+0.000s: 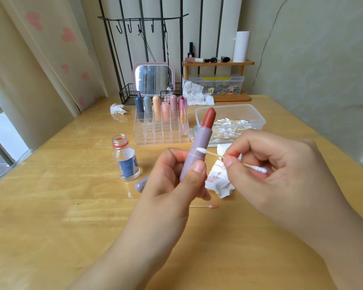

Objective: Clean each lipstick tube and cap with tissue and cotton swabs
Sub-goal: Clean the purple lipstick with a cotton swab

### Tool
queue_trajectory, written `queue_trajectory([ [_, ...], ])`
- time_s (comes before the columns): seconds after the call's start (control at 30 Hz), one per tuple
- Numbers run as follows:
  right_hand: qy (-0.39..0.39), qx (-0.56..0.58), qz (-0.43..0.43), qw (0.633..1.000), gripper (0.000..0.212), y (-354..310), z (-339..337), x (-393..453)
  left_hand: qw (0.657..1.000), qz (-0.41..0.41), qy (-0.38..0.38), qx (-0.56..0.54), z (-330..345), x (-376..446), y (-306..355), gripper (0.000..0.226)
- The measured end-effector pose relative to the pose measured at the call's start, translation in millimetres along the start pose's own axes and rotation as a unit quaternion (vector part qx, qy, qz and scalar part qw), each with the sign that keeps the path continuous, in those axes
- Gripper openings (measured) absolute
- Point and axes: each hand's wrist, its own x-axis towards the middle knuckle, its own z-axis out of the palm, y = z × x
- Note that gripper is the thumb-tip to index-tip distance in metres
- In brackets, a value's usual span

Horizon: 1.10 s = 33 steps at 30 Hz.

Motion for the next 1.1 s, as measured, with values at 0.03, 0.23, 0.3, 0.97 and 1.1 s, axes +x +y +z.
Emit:
queue_trajectory([
  [0.03, 0.001, 0.005, 0.003, 1.000, 0.014, 0.0, -1.7, 0.2, 1.000, 0.007, 0.006, 0.007, -0.4, 0.4, 0.2, 0.018],
  [0.23, -0.015, -0.004, -0.007, 1.000, 0.015, -2.4, 6.2, -1.7, 0.998, 0.025, 0.011, 0.055, -0.8, -0.9, -1.2, 0.028],
  [0.3, -0.012, -0.008, -0.006, 1.000, 0.015, -1.7, 5.4, -1.3, 0.999, 0.023, 0.008, 0.042, 1.0, -1.7, -0.9, 0.024],
  [0.97, -0.031, 0.112, 0.104, 0.988, 0.007, 8.7, -6.4, 6.4, 0.976, -0.088, -0.052, -0.191, 6.4, 3.2, 2.6, 0.036],
  [1.1, -0.053, 0.134, 0.109, 0.984, 0.008, 7.6, -4.2, 5.3, 0.959, -0.111, -0.073, -0.249, 5.4, 4.7, 3.0, 0.035],
])
